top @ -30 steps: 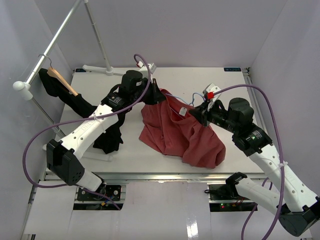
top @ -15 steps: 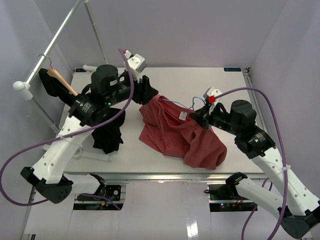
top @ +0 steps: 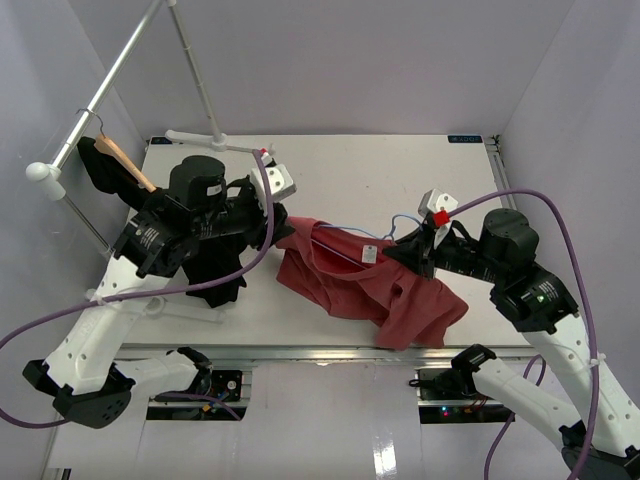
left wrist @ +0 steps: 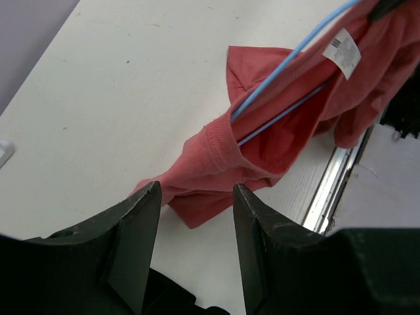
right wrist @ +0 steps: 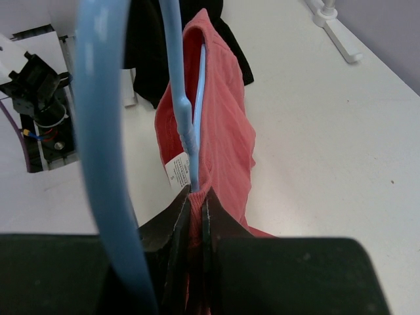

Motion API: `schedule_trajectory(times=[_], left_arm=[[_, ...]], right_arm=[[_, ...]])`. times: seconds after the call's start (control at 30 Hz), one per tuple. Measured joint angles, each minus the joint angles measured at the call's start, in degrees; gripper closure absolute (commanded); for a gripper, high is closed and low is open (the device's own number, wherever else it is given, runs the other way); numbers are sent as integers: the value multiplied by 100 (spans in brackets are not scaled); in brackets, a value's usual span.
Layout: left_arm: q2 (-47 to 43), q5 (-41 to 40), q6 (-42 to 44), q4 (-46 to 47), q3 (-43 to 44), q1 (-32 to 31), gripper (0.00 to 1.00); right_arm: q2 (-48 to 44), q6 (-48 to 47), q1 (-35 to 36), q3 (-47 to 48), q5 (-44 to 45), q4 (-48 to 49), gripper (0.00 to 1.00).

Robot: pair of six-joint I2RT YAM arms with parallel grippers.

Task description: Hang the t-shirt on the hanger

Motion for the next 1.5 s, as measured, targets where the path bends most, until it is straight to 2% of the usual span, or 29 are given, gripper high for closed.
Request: schedule_trajectory(times=[0.3, 0.5, 0.63, 0.7, 0.8, 0.87, 0.9, 1.17, 1.5], left_arm=[[-504, 779, 785, -265, -266, -5, 42], [-307, 1035, 1081, -284, -480, -9, 44], [-169, 1346, 1228, -290, -601, -9, 50], [-92, 1498, 1300, -290, -607, -11, 60], [-39, 1746, 1434, -276, -650, -9, 83], [-25, 1923, 1516, -316, -673, -6, 92], [-17, 2013, 1556, -350, -680, -3, 93], [252, 2507, 1451, -438, -569, 75, 79], [511, 3117, 1134, 55, -536, 62, 77]], right_arm=[[-258, -120, 0, 64, -439, -302, 92], [-251, -120, 0, 98, -832, -343, 92], [-161, -126, 0, 149, -929, -341, 92], [-95, -141, 0, 211, -951, -343, 92], [21, -176, 0, 298, -975, -339, 92], [83, -218, -5, 330, -996, -317, 92], [108, -240, -9, 341, -1002, -303, 92], [242, -291, -18, 334, -1233, -42, 92], [864, -158, -2, 320, -1479, 480, 92]])
